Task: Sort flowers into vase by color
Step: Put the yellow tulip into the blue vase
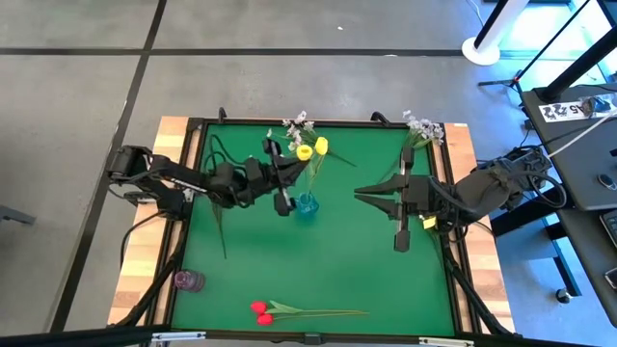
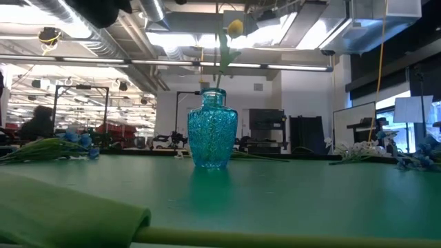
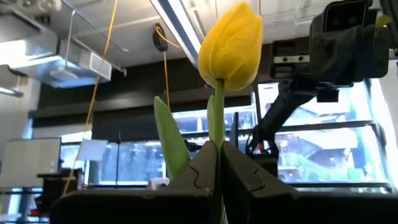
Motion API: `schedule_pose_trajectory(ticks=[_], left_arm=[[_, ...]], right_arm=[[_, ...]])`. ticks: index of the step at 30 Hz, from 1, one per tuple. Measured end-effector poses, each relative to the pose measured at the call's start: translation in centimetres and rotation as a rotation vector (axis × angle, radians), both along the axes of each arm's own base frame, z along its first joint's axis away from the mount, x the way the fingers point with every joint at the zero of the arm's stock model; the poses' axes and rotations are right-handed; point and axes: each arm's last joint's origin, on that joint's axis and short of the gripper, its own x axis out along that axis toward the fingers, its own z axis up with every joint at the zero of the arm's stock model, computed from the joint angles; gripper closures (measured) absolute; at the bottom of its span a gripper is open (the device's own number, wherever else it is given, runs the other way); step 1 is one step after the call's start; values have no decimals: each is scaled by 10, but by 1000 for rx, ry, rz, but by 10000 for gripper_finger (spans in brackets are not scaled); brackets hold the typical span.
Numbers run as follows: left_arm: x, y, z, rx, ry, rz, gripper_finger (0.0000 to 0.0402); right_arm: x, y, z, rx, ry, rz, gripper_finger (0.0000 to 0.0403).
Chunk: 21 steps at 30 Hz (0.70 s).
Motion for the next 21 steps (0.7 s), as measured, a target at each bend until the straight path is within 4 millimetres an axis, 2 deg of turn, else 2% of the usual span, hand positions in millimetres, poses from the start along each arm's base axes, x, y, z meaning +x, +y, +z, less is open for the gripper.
schedule_pose_trajectory(ticks=[9,16,21], left_arm=[[5,7,-9,-101,80,-6,397],[5,14,-18,-112,121,10,397],[4,15,-17,-106,114,16,397]], right_arm=[[0,1,-3,18,29,23,370],[-1,1,-5,21,45,56,370],[-1,1,-5,22,45,56,370]])
